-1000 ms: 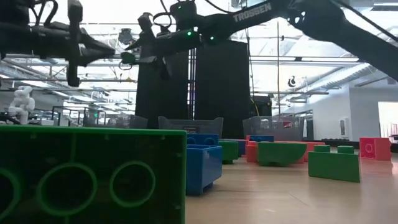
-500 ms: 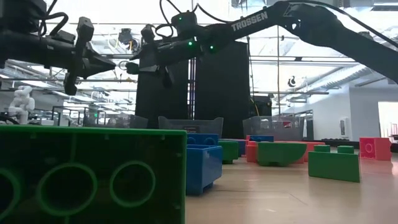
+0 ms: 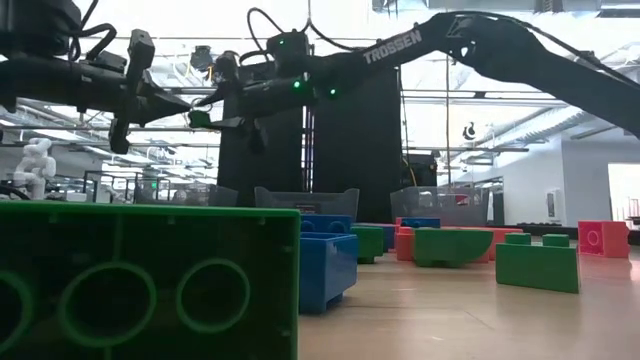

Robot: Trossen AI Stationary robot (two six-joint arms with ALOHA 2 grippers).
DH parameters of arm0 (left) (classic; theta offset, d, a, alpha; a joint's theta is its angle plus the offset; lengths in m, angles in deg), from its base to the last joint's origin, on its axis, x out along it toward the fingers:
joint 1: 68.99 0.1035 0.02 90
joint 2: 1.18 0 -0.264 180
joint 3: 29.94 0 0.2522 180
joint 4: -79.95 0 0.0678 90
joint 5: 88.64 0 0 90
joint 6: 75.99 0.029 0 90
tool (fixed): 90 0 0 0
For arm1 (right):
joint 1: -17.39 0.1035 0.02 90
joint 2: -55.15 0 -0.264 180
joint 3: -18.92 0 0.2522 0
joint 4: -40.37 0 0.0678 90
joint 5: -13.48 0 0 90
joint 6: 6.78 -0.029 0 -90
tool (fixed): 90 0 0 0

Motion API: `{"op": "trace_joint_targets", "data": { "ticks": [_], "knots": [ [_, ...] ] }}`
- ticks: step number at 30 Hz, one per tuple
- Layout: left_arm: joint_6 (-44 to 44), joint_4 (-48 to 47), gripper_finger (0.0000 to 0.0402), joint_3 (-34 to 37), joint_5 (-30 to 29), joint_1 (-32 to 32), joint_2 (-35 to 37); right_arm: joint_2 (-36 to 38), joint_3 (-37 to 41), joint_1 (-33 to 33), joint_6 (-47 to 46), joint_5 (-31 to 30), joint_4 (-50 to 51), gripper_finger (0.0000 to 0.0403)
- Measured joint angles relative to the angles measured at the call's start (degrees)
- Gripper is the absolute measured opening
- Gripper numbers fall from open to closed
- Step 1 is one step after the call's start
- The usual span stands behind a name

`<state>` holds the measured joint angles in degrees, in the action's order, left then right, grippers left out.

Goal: Sort blocks
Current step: Put the green game piece into the left black bin

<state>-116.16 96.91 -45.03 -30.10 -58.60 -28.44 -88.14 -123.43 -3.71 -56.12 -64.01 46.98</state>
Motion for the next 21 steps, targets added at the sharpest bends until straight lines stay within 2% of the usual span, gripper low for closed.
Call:
{"op": "trace_joint_targets", "data": {
  "ticks": [8,15,21],
  "knots": [
    [0.04,0.55,0.0001,0.0,4.55,0.61,-0.07,-0.39,0.02,-0.32,-0.78,0.71,-3.89,0.019],
    [0.04,6.66,0.0,-0.03,4.51,0.64,-0.1,-0.37,-0.02,-0.68,-2.28,1.35,-5.03,0.0189],
    [0.04,5.0,0.0,-0.24,2.6,0.64,-0.81,-0.38,-0.02,-0.56,-2.1,1.36,-5.11,0.0189]
  ]
}}
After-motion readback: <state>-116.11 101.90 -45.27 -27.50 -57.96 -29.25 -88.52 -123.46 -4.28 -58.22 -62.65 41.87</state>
